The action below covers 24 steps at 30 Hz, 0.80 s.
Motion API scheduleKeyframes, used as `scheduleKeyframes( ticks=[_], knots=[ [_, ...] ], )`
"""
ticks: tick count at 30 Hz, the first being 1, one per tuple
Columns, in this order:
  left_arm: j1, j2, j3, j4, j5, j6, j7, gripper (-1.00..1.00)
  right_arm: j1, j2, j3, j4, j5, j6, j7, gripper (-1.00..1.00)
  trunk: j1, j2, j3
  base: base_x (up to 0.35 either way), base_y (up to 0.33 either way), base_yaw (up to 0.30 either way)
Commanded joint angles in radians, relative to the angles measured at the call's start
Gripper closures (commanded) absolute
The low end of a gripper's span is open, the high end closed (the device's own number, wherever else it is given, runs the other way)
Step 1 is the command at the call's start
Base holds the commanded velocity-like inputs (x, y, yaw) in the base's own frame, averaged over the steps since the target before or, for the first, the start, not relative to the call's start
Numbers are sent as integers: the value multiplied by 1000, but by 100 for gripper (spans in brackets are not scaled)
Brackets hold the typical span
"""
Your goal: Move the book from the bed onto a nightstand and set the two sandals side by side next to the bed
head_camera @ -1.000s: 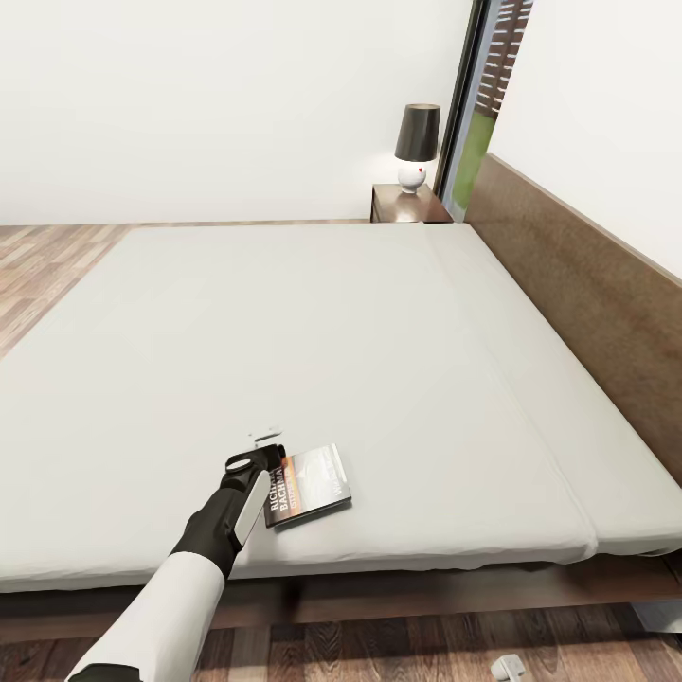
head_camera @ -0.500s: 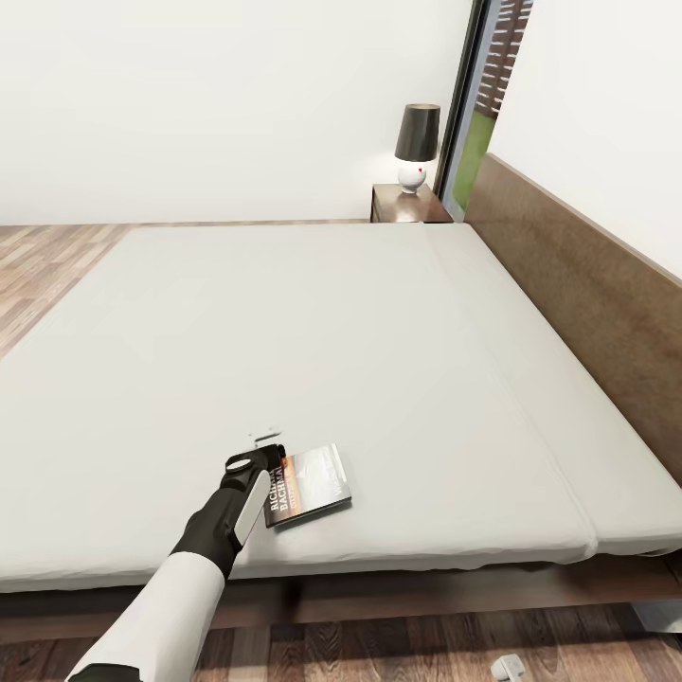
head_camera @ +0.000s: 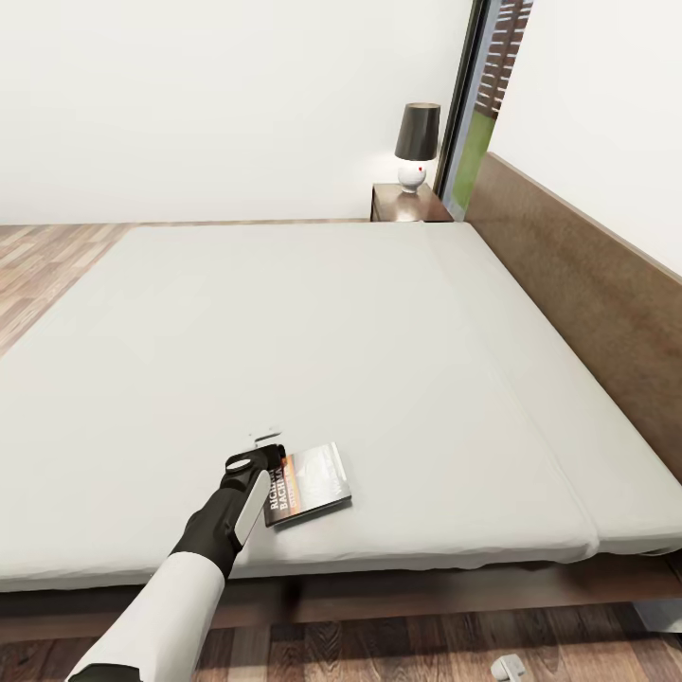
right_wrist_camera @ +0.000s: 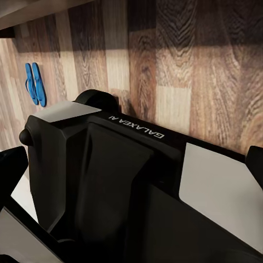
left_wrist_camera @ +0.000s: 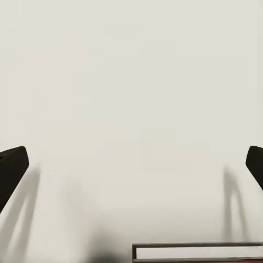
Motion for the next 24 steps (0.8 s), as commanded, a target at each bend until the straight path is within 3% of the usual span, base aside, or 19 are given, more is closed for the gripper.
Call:
scheduleKeyframes(
  ticks=[1, 24],
  knots=[
    [0, 0, 1, -1, 12, 3, 4, -100, 0, 0, -9, -2, 9, 9, 4, -100, 0, 0, -1, 0, 0, 0],
    [0, 0, 1, -1, 12, 2, 4, -100, 0, 0, -9, -2, 9, 9, 5, -100, 0, 0, -1, -38, 0, 0]
  ],
)
